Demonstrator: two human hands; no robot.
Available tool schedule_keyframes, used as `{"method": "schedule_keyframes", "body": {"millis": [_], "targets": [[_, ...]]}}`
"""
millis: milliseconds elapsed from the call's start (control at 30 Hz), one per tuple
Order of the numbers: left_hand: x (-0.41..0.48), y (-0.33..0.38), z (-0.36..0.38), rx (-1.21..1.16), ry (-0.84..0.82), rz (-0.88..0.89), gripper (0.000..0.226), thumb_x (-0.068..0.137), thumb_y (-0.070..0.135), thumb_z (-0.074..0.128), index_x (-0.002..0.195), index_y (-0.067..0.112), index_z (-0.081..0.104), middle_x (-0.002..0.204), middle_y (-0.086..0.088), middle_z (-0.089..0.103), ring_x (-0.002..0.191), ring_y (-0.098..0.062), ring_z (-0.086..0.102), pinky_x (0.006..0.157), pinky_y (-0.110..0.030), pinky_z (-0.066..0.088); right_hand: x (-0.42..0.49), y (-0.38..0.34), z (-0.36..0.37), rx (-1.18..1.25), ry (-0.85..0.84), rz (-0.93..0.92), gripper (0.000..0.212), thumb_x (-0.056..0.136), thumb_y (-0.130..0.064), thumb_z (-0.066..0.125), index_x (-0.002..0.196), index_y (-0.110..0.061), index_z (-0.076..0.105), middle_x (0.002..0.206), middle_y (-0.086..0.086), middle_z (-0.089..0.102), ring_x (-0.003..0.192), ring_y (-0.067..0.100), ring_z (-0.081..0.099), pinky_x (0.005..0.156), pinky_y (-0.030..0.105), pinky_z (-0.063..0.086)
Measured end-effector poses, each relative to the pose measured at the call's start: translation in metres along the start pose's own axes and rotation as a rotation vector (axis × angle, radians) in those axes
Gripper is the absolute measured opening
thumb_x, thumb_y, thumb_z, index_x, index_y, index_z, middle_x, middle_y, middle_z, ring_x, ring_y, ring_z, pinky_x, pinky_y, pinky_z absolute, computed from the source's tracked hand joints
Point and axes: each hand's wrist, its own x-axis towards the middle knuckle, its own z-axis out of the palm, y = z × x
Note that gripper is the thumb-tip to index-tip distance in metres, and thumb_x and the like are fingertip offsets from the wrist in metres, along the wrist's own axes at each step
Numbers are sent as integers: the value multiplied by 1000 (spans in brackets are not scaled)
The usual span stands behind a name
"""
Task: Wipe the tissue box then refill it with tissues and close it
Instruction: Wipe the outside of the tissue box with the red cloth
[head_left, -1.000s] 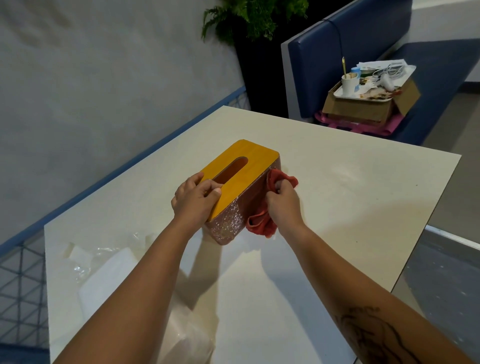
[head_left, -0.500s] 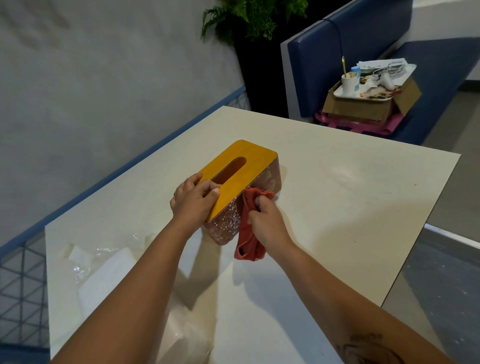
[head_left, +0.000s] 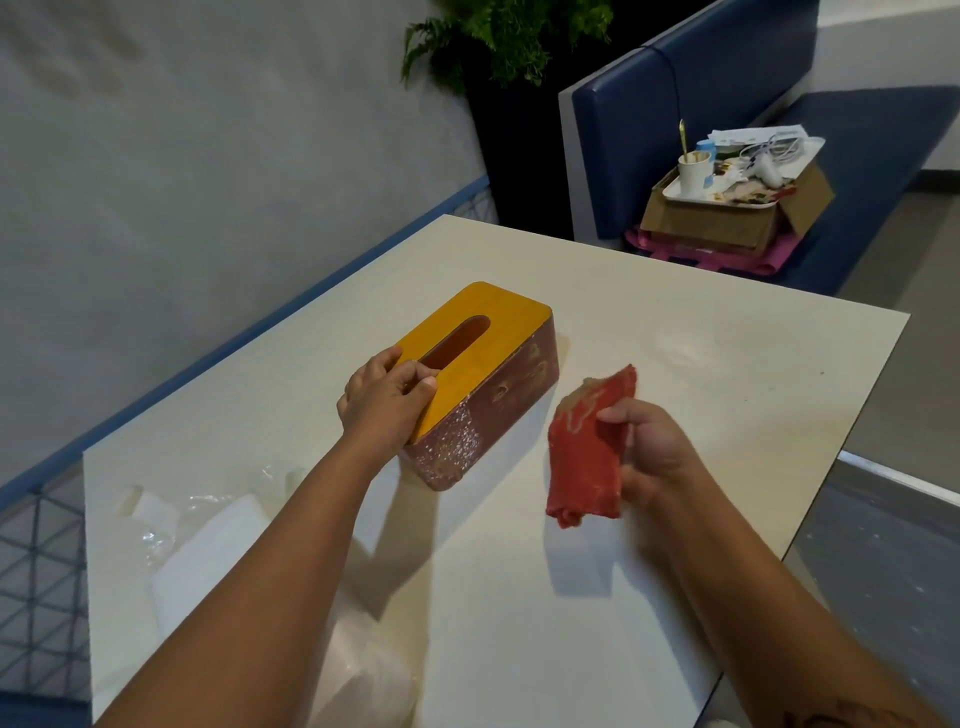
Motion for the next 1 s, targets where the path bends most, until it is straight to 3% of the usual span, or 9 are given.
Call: {"method": "schedule_keyframes", "body": {"millis": [100, 233, 367, 567, 667, 767, 900, 1000], "targets": [[0, 0, 0, 0, 3, 3, 21, 95, 39, 44, 99, 31, 63, 149, 6, 31, 139, -22, 22, 110, -47, 16, -3, -11, -4, -184, 135, -54, 27, 82, 0, 40, 105, -3, 55, 89, 18, 62, 79, 32, 60, 72, 42, 50], [0, -1, 0, 6, 0, 5, 23, 95, 39, 43, 101, 31, 63, 149, 6, 31, 139, -22, 22, 110, -47, 16, -1, -16, 9, -500, 295, -273, 30, 80, 6, 42, 94, -8, 64, 85, 11, 65, 73, 26, 63, 63, 31, 49], [-1, 0, 0, 6, -5, 3, 22, 95, 40, 43, 101, 31, 63, 149, 6, 31, 139, -22, 22, 110, -47, 16, 9, -5, 24, -716, 272, -367, 32, 78, 8, 38, 91, -7, 63, 83, 12, 61, 72, 28, 58, 57, 28, 48], [-1, 0, -1, -13, -9, 5, 18, 95, 40, 44, 98, 34, 61, 149, 6, 31, 138, -21, 22, 110, -47, 16, 22, 14, 39, -871, 251, -510, 48, 87, 2, 37, 122, -21, 61, 106, 2, 65, 91, 22, 60, 79, 37, 50], [-1, 0, -1, -29, 3, 4, 16, 94, 38, 45, 96, 35, 61, 148, 7, 32, 138, -21, 22, 110, -46, 15, 20, 16, 41, -899, 235, -554, 47, 83, 5, 41, 116, -19, 64, 106, 0, 61, 96, 22, 58, 84, 36, 49], [-1, -1, 0, -35, 12, 3, 15, 94, 38, 46, 94, 36, 61, 148, 7, 32, 138, -21, 22, 110, -47, 15, 13, 23, 45, -936, 183, -595, 44, 81, 9, 43, 108, -17, 66, 92, -9, 57, 92, 18, 55, 80, 30, 46], [-1, -1, 0, -23, 9, -6, 20, 95, 38, 45, 100, 33, 63, 148, 6, 31, 139, -22, 21, 110, -47, 15, 2, 42, 50, -992, 86, -610, 40, 83, 6, 44, 105, -17, 68, 87, -10, 57, 87, 19, 57, 77, 35, 49], [-1, 0, 0, -18, 1, -11, 20, 95, 38, 45, 100, 32, 63, 149, 6, 31, 139, -22, 21, 110, -47, 15, -3, 41, 49, -971, 14, -458, 44, 83, 8, 43, 92, -27, 68, 87, -2, 64, 84, 21, 61, 74, 34, 50]]}}
